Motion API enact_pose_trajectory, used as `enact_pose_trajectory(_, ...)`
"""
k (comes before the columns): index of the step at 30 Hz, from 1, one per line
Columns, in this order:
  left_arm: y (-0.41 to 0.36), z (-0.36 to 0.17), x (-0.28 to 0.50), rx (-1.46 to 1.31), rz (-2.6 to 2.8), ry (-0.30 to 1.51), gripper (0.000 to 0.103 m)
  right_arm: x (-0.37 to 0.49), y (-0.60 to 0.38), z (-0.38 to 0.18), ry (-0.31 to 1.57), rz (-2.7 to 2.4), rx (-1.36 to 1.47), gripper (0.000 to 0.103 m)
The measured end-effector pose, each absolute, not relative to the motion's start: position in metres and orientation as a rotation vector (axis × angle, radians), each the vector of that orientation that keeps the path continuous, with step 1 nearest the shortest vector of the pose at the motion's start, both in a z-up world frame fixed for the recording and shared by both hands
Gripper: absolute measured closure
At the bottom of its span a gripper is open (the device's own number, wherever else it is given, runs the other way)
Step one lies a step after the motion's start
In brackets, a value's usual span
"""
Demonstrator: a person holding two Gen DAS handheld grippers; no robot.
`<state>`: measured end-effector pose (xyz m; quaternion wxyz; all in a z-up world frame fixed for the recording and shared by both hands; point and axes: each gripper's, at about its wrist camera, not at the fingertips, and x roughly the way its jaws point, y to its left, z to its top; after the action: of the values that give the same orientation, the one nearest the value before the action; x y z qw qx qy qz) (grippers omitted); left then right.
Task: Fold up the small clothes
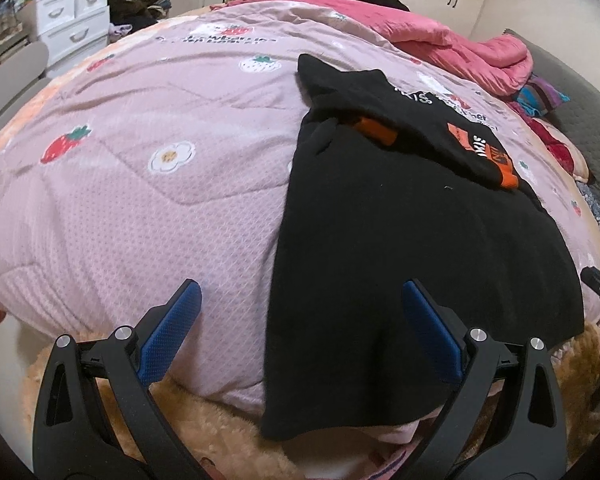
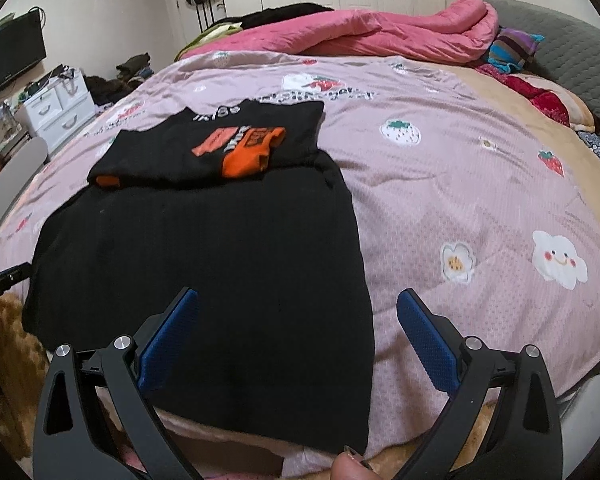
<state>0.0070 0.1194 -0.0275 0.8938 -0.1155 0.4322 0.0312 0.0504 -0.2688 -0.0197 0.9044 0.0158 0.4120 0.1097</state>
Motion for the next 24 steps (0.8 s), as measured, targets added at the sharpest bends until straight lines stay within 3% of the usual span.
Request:
enact_pose_trajectory(14,0.117,-0.039,-0.005,-0.296,-0.041,0.918,0.01,0.038,-0.276,-0.034,0.928,0.239,0.02,0.004)
enact_pose_trajectory(20,0.11,-0.049,-0.007,-0.306,-0.087,0.955,0.039,0.035,-0.279,-0.043,0.972,0.24,0.024,0.004)
enact_pose_trajectory(24,0.108,-0.052,-0.009,-0.285,-0.088,0.963,0.043,0.035,-0.285,-0.048,1.001,0.239,0.043,0.005)
